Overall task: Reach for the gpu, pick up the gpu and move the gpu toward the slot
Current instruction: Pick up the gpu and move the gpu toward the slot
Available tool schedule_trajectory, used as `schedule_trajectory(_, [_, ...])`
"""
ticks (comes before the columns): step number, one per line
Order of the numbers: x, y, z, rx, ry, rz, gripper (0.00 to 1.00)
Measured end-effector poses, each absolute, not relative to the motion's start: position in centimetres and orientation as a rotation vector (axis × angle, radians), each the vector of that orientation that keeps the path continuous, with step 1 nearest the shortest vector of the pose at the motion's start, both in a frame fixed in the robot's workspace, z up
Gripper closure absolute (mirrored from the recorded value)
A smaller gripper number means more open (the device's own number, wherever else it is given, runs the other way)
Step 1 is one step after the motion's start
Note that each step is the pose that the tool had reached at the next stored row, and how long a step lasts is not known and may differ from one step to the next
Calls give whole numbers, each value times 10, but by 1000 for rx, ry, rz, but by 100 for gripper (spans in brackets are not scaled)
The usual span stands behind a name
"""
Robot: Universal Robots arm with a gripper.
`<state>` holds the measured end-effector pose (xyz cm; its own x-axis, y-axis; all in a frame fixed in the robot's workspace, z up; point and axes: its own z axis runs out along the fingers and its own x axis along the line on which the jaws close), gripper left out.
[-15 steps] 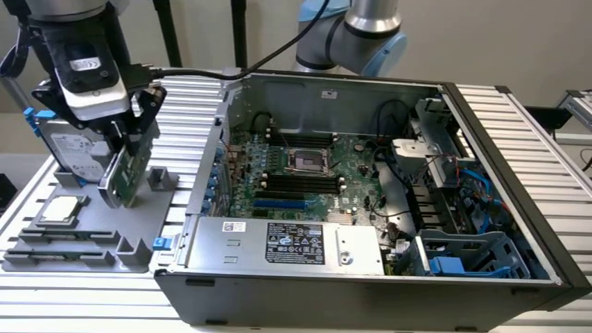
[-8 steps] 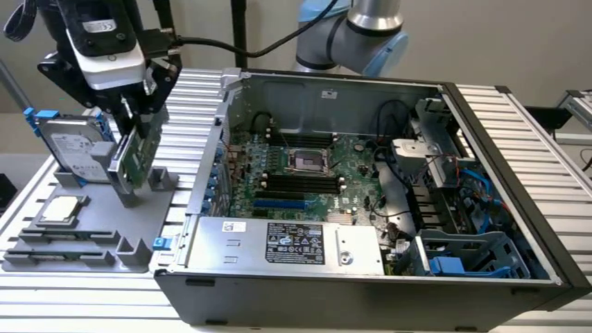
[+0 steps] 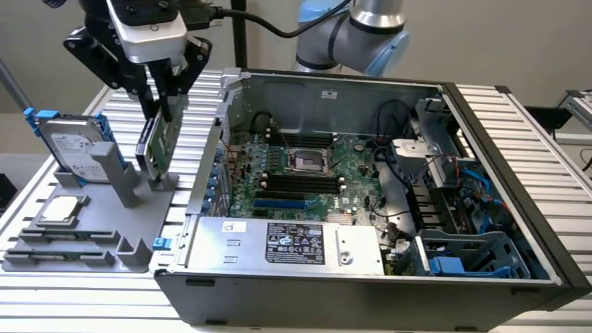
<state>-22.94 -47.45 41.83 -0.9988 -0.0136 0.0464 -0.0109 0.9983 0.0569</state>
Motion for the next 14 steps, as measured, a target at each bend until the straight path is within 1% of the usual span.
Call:
schedule_trajectory(8, [-193, -475, 424, 19, -3088, -112, 74])
schedule_trajectory(14, [-166, -475, 425, 19, -3084, -116, 74])
